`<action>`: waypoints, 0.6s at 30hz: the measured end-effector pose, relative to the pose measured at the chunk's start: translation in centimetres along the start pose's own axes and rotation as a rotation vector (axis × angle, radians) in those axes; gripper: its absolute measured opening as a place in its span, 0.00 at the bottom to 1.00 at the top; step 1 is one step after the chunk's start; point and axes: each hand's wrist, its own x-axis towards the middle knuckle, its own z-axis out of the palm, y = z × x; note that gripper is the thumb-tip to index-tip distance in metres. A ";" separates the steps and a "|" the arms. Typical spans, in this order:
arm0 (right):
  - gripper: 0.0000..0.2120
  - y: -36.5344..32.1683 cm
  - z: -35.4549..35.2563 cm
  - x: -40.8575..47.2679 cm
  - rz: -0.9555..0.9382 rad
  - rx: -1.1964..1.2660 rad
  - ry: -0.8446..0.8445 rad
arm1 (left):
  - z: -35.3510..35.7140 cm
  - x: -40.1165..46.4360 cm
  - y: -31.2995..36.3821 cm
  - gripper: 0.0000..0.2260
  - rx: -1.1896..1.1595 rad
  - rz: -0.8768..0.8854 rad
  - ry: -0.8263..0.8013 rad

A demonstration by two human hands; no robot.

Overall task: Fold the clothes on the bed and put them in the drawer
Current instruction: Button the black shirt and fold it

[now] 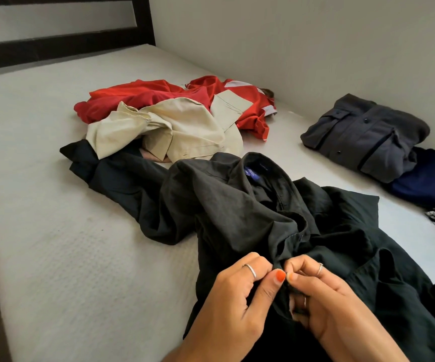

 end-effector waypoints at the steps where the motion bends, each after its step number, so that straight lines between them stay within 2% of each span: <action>1: 0.30 -0.2 0.0 -0.1 -0.037 -0.031 0.007 | -0.2 0.1 0.1 0.14 -0.009 -0.028 -0.032; 4: 0.32 -0.8 -0.2 -0.2 -0.130 -0.057 0.065 | -1.0 0.3 0.1 0.17 0.006 -0.061 -0.151; 8: 0.32 -1.9 -0.4 -0.6 -0.276 -0.043 0.103 | -1.9 0.4 0.8 0.13 0.018 -0.048 -0.163; 10: 0.30 -1.9 0.1 -0.9 -0.342 -0.132 0.050 | -1.8 0.3 0.9 0.10 0.078 0.017 -0.117; 12: 0.28 -1.8 0.4 -1.2 -0.417 -0.284 -0.014 | -1.7 0.2 1.1 0.01 0.057 0.029 -0.090; 14: 0.25 -2.0 0.3 -1.5 -0.467 -0.428 -0.091 | -1.9 0.1 1.2 0.08 0.014 0.016 -0.057; 17: 0.23 -2.9 -0.7 -1.8 -0.420 -0.543 -0.234 | -2.3 0.4 1.4 0.03 0.064 0.082 0.087; 18: 0.22 -3.1 -1.1 -1.8 -0.416 -0.615 -0.246 | -2.3 0.5 1.3 0.06 0.115 0.123 0.158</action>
